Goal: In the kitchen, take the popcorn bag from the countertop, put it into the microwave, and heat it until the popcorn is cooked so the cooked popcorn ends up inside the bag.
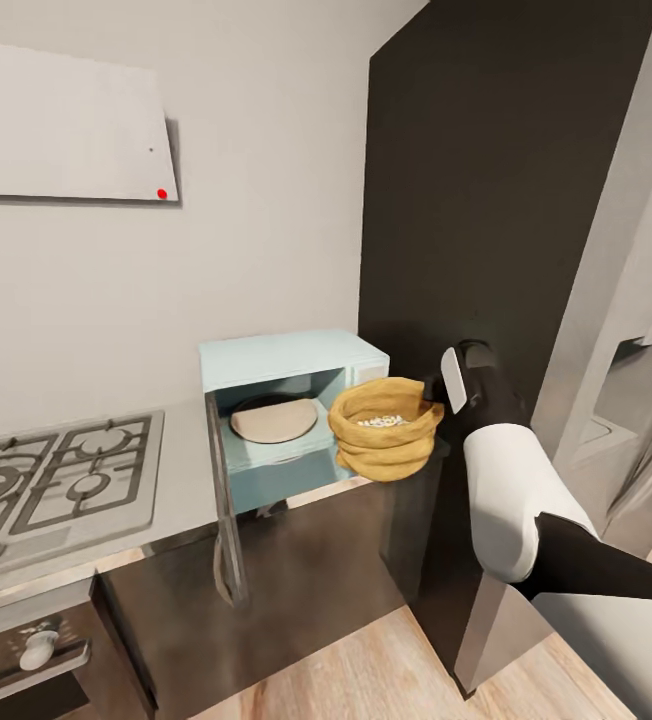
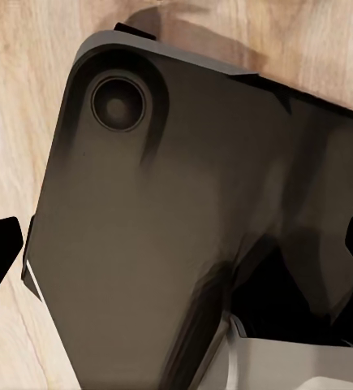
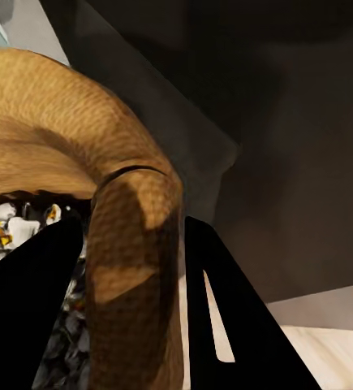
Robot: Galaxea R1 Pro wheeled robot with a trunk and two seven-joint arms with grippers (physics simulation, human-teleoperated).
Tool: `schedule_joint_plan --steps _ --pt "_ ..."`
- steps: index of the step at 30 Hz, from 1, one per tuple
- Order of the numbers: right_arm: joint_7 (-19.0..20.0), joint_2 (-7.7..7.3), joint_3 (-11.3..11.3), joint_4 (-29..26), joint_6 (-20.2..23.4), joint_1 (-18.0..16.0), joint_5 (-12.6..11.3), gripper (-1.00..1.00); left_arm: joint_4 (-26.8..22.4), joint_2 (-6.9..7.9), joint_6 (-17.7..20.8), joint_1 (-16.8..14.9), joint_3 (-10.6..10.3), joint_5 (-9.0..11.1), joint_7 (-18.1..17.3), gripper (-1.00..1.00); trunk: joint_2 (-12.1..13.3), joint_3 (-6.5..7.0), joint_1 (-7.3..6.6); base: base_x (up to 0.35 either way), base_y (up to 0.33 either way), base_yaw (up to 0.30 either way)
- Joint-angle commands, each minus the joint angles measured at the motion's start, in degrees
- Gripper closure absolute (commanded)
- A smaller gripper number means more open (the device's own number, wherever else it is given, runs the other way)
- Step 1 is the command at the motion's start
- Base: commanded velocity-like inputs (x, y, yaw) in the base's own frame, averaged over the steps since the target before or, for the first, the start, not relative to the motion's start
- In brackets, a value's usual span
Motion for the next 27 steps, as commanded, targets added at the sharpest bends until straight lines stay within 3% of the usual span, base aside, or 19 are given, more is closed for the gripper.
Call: schedule_joint_plan --steps 1,18,27 --pt "0.3 0.1 -0.3 -0.1 0.2 -0.1 0.5 1.0 -0.1 -0.01 -0.1 0.0 0.1 0.2 0.0 -1.0 0.0 -0.06 0.01 0.0 0.199 0.0" --pt "0.0 0.17 -0.2 0.3 0.2 -0.1 0.5 1.0 -0.1 0.08 -0.1 0.0 0.1 0.2 0.0 -1.0 0.0 -0.06 0.01 0.0 0.313 -0.016" --pt "-0.1 0.24 -0.2 0.5 0.2 -0.1 0.5 1.0 -0.1 0.05 -0.1 0.0 0.1 0.2 0.0 -1.0 0.0 -0.06 0.01 0.0 0.032 -0.239"
